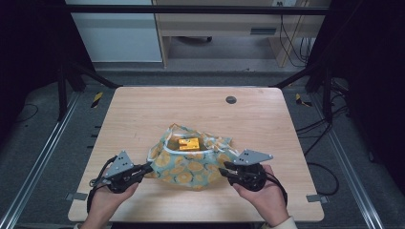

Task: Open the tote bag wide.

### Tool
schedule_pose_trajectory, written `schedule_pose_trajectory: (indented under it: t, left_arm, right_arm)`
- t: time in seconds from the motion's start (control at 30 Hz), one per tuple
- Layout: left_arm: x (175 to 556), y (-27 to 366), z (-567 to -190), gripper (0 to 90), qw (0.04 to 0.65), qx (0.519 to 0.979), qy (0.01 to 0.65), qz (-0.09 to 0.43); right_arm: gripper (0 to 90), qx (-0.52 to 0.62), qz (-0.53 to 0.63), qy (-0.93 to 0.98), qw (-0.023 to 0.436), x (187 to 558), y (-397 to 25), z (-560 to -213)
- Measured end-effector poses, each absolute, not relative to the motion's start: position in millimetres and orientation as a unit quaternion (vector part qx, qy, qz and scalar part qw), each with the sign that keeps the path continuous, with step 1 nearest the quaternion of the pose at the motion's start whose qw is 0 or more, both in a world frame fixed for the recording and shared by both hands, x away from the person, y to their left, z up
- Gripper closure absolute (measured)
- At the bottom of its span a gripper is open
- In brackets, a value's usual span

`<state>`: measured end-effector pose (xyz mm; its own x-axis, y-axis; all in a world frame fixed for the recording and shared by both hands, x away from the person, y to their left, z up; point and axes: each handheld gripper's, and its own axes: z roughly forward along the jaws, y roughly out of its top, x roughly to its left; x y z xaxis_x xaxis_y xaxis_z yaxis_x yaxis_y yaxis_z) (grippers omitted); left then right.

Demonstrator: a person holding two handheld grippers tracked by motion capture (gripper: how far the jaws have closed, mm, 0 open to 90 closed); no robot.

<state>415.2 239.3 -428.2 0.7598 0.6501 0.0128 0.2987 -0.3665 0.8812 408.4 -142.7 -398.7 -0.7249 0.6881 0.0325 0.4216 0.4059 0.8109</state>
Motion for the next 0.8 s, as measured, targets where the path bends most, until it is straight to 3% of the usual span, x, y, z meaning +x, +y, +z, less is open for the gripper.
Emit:
schedule_pose_trajectory:
  t: [0.13,0.33,0.6,0.8]
  left_arm:
    - [415.0,238.6,-430.0,88.2,0.476,0.809,0.292,0.182]
    - [415.3,236.8,-432.7,88.2,0.472,0.813,0.29,0.18]
    - [415.4,236.6,-433.2,88.3,0.474,0.812,0.291,0.177]
    - [415.3,237.1,-433.2,88.3,0.475,0.811,0.292,0.177]
  right_arm:
    - [60.6,0.342,0.438,0.815,0.164,413.0,-145.2,-385.7]
    - [61.4,0.346,0.438,0.812,0.169,443.4,-137.2,-376.0]
    - [58.5,0.356,0.409,0.826,0.155,498.3,-110.1,-388.7]
    - [58.4,0.357,0.412,0.826,0.144,514.1,-93.3,-392.1]
